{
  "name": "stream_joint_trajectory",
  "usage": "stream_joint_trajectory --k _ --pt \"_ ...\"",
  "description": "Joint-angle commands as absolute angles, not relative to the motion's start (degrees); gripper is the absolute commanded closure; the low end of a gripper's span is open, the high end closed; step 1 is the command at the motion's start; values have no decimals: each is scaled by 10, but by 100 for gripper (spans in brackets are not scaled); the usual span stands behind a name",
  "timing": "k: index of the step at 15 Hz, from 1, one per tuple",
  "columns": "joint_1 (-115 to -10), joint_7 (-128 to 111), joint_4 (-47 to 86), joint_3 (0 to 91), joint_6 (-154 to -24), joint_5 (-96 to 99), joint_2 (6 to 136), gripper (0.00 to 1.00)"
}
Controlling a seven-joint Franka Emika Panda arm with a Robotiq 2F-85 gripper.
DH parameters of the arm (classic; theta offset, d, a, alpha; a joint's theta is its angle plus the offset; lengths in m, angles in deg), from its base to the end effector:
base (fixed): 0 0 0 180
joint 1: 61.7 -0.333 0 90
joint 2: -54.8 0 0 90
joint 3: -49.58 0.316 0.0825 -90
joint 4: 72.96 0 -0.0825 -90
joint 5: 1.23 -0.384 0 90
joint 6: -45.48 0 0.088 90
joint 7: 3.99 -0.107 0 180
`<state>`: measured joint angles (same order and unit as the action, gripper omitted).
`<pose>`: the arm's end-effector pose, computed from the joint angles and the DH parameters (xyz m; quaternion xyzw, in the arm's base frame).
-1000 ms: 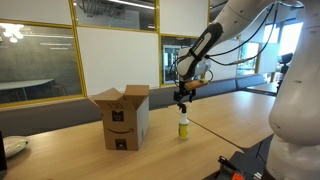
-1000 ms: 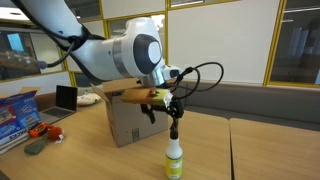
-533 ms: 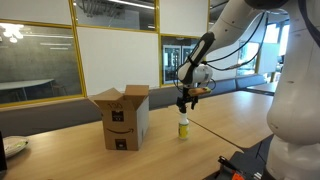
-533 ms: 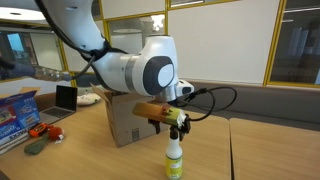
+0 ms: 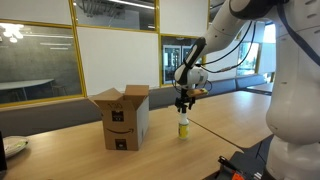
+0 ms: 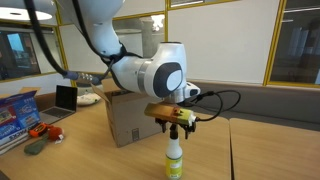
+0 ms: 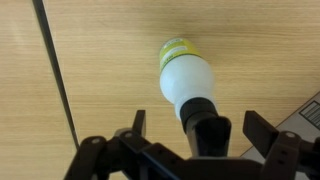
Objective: Pick up the plastics and the bottle from the table and put them in the box
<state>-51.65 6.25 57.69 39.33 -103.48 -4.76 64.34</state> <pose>0.5120 -0.1904 0.2979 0.9909 -0.1100 0.0762 0.0174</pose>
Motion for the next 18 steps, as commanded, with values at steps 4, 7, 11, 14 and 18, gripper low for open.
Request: stream_joint_trajectory --k 4,7,11,14,18 --pt "-489 124 523 411 -1012 -80 663 0" --pt "-481 161 509 420 -972 -105 661 0" --pt "-476 202 482 424 -884 -128 660 0" --pt "-476 211 468 420 -844 -124 661 0" --pt "-475 220 461 419 -812 -125 664 0"
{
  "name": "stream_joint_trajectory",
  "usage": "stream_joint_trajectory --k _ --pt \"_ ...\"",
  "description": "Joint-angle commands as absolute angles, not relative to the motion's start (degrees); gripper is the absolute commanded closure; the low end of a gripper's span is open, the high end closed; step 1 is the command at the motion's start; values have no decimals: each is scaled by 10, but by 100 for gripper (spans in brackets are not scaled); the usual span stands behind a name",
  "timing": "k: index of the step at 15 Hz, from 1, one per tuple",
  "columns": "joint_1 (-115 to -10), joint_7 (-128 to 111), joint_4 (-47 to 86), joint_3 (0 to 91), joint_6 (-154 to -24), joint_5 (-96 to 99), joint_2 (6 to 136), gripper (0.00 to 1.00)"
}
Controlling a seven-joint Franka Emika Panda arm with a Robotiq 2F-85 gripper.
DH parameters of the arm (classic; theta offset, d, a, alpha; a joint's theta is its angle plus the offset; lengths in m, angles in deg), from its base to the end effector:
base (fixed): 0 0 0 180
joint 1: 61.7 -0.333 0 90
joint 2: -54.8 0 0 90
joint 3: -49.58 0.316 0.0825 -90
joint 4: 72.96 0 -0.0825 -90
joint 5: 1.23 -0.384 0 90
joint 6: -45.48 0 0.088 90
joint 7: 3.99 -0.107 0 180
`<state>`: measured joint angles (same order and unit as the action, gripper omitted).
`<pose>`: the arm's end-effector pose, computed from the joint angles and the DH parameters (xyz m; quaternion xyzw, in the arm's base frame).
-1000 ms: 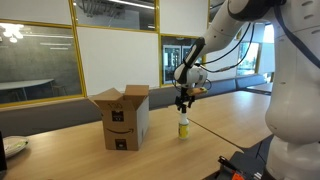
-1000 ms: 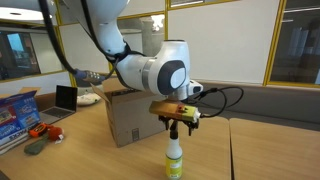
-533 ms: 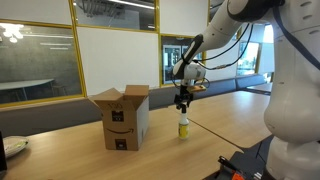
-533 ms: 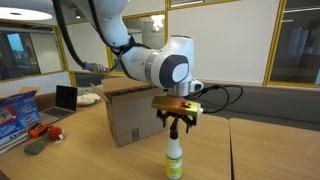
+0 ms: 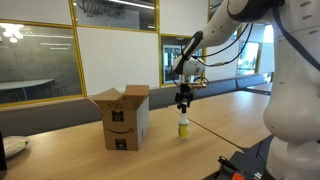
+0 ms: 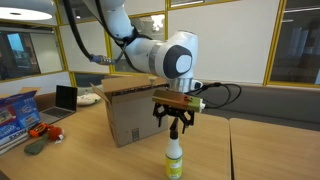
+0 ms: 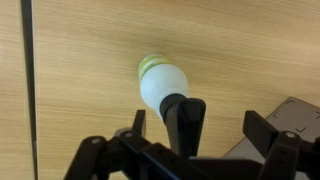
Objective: Pick up the plastics and the bottle from the table and put them in the box
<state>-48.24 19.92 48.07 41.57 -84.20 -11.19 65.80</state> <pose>0.5284 -0.2017 0.3223 -0.9979 0.0345 -0.0029 0.0556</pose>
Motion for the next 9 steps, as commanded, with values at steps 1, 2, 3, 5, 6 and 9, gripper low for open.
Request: stream_joint_trajectory --k 1,2,3,5,6,9 --pt "-474 222 460 418 -809 -126 664 0" --pt "-474 222 461 418 -806 -124 665 0" --pt "-474 224 461 418 -805 -126 666 0" --pt "-475 222 463 418 -804 -123 669 0" --pt "-475 222 462 418 -804 -124 672 0" --pt "-475 219 463 419 -810 -123 680 0"
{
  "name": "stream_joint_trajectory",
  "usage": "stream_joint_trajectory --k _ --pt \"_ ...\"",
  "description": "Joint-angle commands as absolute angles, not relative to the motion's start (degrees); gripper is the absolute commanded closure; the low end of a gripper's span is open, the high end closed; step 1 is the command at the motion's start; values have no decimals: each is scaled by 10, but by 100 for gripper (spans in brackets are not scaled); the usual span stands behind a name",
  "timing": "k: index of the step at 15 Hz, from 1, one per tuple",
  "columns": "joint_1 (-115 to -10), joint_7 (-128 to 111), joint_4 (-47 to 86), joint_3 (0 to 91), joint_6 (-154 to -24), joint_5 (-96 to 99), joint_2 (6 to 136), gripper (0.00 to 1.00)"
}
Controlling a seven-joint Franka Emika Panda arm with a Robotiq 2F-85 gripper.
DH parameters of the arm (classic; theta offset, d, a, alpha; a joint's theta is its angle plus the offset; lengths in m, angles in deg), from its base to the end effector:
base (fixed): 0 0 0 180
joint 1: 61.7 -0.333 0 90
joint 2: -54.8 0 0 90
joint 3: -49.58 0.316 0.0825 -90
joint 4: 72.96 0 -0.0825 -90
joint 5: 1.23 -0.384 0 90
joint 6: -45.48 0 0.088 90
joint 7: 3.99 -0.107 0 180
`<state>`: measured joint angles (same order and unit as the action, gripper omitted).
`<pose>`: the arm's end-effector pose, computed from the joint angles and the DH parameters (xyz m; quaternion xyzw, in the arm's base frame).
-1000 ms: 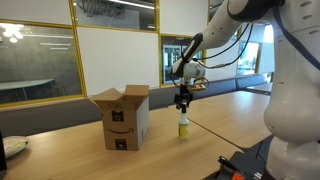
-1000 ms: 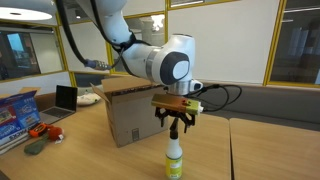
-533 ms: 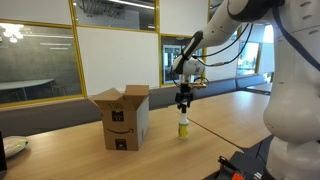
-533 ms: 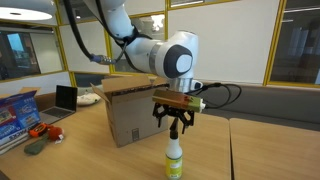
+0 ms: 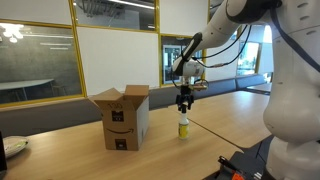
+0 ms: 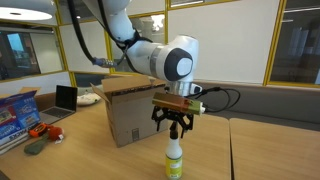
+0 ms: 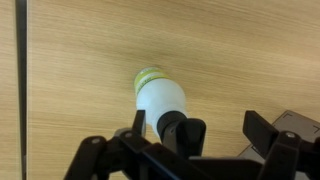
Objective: Pick up the plastics and the bottle from the table and put them in the box
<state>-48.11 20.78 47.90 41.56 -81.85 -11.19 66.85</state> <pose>0.5245 -0.2008 0.3101 -0.9972 0.0276 0.0226 0.0661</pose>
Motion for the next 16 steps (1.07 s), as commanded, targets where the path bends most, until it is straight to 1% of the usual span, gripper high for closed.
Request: stream_joint_trajectory --k 1,13,14,15,16 --pt "-475 218 462 420 -810 -122 683 0" --pt "-479 192 457 416 -854 -96 703 0" --pt "-479 192 459 417 -857 -96 703 25" --pt "-479 192 459 416 -859 -94 703 27" --pt "-479 191 460 416 -862 -93 703 34"
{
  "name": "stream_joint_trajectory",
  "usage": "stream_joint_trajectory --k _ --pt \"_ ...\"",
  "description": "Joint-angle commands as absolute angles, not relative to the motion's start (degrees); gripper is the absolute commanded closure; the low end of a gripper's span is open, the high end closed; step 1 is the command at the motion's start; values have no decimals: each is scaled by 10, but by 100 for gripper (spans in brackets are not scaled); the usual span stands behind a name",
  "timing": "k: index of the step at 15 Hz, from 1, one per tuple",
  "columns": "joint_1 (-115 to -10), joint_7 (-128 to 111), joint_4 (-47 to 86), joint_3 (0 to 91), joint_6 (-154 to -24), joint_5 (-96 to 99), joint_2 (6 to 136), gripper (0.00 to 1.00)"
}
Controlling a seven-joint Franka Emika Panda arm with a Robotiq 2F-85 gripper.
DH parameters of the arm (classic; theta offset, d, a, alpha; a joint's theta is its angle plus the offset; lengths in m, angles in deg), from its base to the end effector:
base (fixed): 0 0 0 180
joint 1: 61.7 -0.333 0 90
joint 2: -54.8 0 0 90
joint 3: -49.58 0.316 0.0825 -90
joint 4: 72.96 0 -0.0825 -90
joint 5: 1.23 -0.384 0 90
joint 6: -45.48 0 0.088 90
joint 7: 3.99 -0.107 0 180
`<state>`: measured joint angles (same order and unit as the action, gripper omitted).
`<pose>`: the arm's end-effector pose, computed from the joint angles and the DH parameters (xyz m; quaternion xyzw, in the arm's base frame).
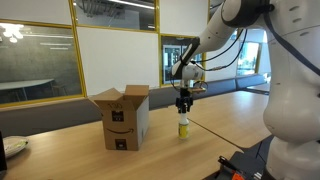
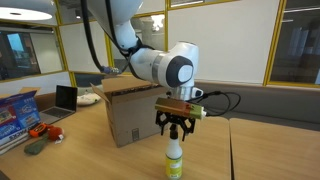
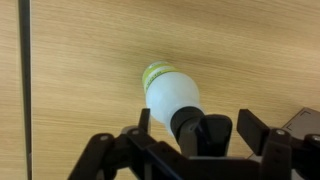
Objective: Pick up the plastics and the bottle from the table and put them in the box
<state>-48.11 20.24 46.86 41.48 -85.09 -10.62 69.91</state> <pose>0.5335 -0.2066 0.2919 -0.9980 0.0316 0.0166 0.0524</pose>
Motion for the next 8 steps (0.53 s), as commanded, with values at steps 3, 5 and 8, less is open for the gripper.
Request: stream_joint_trajectory --k 3,5,8 --pt "-479 191 462 416 -865 -91 701 58" --pt "-479 190 463 416 -866 -89 699 73" --pt "-480 187 463 414 -869 -81 696 83"
